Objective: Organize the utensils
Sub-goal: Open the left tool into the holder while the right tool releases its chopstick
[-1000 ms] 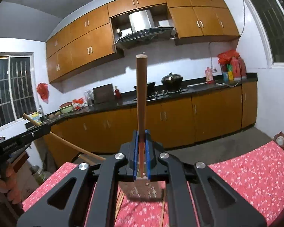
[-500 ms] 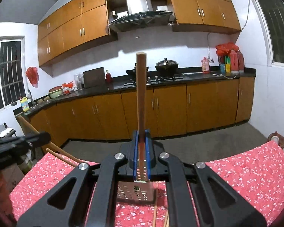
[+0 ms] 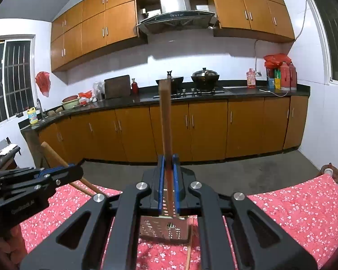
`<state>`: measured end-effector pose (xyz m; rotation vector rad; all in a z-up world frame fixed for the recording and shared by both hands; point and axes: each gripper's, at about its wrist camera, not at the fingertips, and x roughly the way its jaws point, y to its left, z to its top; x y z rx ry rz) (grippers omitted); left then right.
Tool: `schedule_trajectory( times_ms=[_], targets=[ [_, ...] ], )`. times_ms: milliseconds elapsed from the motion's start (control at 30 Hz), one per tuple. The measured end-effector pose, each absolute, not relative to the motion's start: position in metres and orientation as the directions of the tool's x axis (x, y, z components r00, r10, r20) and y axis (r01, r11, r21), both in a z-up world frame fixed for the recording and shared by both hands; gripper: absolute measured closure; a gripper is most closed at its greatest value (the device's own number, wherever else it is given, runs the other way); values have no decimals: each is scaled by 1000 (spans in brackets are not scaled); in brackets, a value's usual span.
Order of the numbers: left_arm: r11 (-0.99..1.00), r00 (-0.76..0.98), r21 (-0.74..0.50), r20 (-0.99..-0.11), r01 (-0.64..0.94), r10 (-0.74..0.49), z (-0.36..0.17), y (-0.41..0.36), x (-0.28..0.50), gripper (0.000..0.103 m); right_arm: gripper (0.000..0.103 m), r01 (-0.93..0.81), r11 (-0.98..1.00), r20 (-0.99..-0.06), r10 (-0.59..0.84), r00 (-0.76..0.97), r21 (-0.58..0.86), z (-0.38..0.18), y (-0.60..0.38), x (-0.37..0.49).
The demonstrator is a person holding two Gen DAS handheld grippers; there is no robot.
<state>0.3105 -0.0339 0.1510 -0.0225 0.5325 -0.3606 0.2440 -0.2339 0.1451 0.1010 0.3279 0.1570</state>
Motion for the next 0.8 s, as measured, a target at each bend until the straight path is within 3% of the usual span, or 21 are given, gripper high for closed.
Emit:
schedule_trajectory(
  times_ms=[67,167,267,467,633,800],
  targets=[
    [939,810,-112,-480,324,-337,153,-34,308,73,95,-136,982,-299,171,939,133,147,-239,237],
    [938,817,-125,-464,322,-343,157,-29,303,73,92,-130,981,-274,167,947,147,150,-246,224],
    [937,829,-148,-436,317,-349,162,-20,295,73,83,-122,978,-244,162,956,171,156,-258,209],
    [937,860,-179,-374,299,-346,167,7,263,73,83,-84,977,-233,129,964,194,148,-281,176],
    [960,860,-140,-425,244,-281,133,27,239,71,83,2,982,-381,70,922,187,93,-303,170],
    [981,785,-103,-589,162,-191,63,41,241,70,83,52,976,-619,94,780,213,8,-307,187]
  ],
)
